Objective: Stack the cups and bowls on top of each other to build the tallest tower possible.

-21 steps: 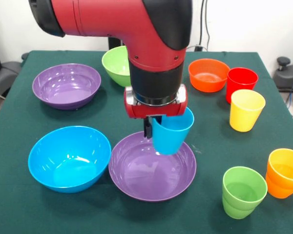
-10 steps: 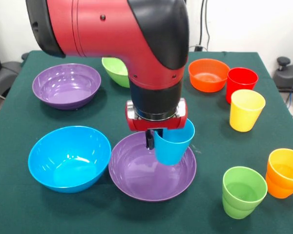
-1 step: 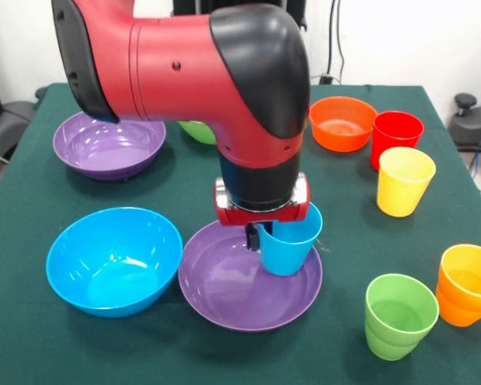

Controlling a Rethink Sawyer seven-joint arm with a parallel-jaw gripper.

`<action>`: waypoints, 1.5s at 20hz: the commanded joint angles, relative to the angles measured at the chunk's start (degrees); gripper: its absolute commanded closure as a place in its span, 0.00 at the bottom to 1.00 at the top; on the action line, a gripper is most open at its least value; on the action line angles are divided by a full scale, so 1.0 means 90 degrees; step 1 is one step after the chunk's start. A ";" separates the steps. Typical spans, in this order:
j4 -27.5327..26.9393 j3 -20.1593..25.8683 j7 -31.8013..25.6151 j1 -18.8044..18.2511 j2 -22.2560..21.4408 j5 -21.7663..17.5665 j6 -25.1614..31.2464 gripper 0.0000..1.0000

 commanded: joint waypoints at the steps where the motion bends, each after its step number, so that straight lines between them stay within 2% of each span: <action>1: -0.0533 0.0574 -0.1010 0.0018 0.0433 -0.0165 -0.0054 1.00; 13: -0.1178 0.0665 -0.1136 0.0067 0.0802 -0.0183 0.0167 1.00; 30: -0.1432 0.0649 -0.1232 0.0151 0.0866 -0.0218 0.0346 1.00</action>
